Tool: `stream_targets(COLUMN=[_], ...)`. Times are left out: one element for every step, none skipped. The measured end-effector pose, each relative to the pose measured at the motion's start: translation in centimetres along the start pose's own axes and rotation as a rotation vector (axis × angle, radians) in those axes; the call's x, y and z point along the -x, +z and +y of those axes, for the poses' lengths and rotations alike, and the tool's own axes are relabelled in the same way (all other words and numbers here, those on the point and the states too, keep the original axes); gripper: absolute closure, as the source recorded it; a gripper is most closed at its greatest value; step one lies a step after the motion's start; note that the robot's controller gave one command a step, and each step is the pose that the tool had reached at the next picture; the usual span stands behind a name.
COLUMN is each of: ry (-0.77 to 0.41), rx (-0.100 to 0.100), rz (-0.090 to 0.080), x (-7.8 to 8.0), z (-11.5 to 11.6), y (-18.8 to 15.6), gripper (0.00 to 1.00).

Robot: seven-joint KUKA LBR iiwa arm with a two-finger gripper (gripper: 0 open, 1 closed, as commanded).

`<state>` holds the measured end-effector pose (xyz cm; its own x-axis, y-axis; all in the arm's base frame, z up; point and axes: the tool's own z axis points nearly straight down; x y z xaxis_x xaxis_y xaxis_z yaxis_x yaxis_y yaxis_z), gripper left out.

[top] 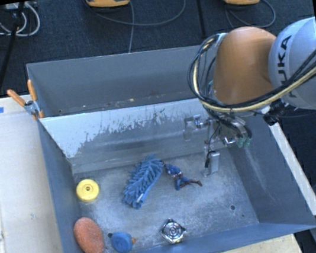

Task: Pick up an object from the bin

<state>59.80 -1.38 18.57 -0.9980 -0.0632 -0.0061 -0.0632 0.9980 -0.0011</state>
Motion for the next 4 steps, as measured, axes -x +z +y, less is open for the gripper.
stream_targets(ry=[-0.234, -0.322, -0.14, -0.408], rx=[0.003, 0.002, 0.003, 0.004], rz=[0.008, 0.005, 0.006, 0.005], x=[0.8, 0.1, 0.8, 0.8], z=[1.4, 3.8, 4.9, 9.3], y=[3.1, 5.4, 8.0, 11.6], gripper=[0.0, 0.0, 0.0, 1.0])
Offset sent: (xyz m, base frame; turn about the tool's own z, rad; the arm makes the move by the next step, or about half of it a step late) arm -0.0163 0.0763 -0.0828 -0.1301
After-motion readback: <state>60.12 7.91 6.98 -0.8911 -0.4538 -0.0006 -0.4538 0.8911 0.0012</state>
